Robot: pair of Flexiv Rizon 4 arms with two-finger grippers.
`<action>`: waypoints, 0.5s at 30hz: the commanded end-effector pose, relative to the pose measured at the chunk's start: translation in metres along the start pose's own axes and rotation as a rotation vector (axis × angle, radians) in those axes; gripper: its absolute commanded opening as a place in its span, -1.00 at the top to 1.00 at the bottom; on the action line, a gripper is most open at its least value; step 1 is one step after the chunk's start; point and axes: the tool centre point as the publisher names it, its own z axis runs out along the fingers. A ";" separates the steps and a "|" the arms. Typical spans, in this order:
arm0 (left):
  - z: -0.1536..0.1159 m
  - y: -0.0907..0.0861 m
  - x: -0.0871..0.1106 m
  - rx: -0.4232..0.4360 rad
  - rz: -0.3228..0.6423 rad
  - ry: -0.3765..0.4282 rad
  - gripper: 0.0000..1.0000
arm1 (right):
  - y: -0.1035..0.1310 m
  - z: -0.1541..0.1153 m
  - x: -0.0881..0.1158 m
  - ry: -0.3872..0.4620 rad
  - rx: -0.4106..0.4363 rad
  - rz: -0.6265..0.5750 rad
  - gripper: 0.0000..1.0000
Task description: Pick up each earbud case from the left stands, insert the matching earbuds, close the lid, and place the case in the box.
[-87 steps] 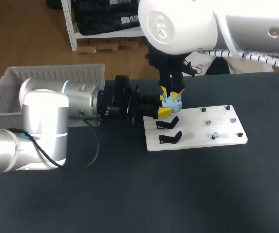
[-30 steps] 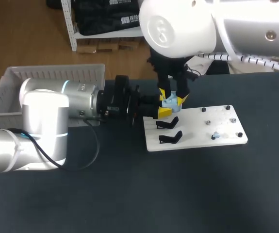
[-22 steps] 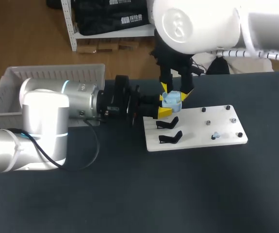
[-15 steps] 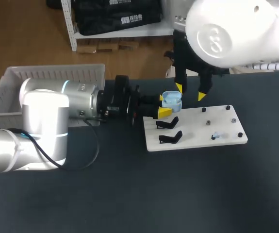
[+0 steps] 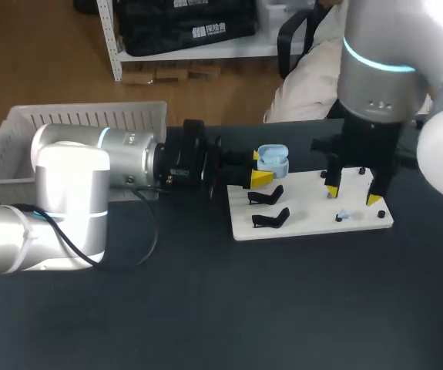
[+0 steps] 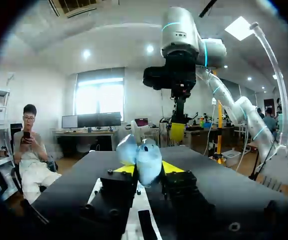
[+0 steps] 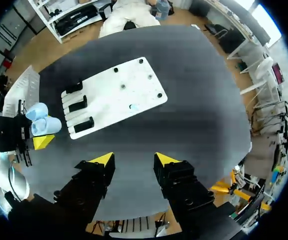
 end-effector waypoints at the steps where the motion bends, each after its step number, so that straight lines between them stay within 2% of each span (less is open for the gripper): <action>1: 0.000 -0.001 0.001 -0.004 0.003 -0.003 1.00 | -0.006 0.023 0.000 -0.005 -0.189 -0.034 -0.01; 4: 0.000 -0.001 0.001 -0.004 0.003 -0.003 1.00 | -0.006 0.039 -0.001 -0.003 -0.181 -0.081 -0.19; 7: 0.000 -0.001 0.001 -0.004 0.003 -0.003 1.00 | -0.003 0.051 -0.005 -0.006 -0.176 -0.119 -0.05; 15: 0.000 -0.001 0.001 -0.004 0.003 -0.003 1.00 | -0.002 0.082 -0.021 -0.010 -0.150 -0.180 0.03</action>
